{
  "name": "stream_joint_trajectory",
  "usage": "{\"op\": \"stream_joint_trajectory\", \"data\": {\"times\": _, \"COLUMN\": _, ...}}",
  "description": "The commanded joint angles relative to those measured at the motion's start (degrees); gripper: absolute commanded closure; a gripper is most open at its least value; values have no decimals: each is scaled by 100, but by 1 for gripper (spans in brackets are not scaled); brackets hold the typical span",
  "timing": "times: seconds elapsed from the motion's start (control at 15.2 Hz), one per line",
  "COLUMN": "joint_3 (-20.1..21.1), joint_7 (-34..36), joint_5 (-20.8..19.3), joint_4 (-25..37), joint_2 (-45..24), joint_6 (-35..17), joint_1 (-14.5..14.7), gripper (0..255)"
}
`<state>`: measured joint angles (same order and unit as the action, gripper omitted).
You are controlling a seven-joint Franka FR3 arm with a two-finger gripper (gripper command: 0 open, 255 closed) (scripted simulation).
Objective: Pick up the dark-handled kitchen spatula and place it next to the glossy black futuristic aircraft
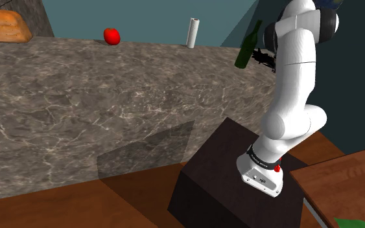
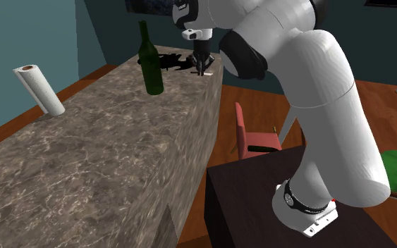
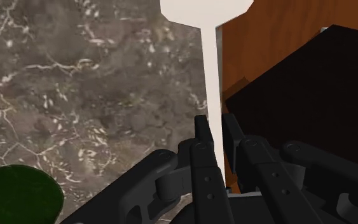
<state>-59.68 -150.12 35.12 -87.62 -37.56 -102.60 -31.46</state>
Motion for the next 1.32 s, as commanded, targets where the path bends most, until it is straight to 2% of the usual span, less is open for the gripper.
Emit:
{"op": "stream_joint_trajectory", "data": {"times": 0.0, "joint_3": 41, "joint_7": -41, "joint_5": 54, "joint_4": -86, "joint_2": -56, "joint_6": -121, "joint_1": -9, "gripper": 255}}
{"op": "stream_joint_trajectory", "data": {"times": 0.59, "joint_3": 235, "joint_7": -202, "joint_5": 296, "joint_4": -404, "joint_2": -304, "joint_6": -595, "joint_1": -53, "gripper": 255}}
{"op": "stream_joint_trajectory", "data": {"times": 1.12, "joint_3": 235, "joint_7": -202, "joint_5": 296, "joint_4": -404, "joint_2": -304, "joint_6": -595, "joint_1": -53, "gripper": 255}}
{"op": "stream_joint_trajectory", "data": {"times": 1.19, "joint_3": 235, "joint_7": -202, "joint_5": 296, "joint_4": -404, "joint_2": -304, "joint_6": -594, "joint_1": -53, "gripper": 0}}
{"op": "stream_joint_trajectory", "data": {"times": 1.25, "joint_3": 235, "joint_7": -202, "joint_5": 296, "joint_4": -404, "joint_2": -304, "joint_6": -594, "joint_1": -53, "gripper": 0}}
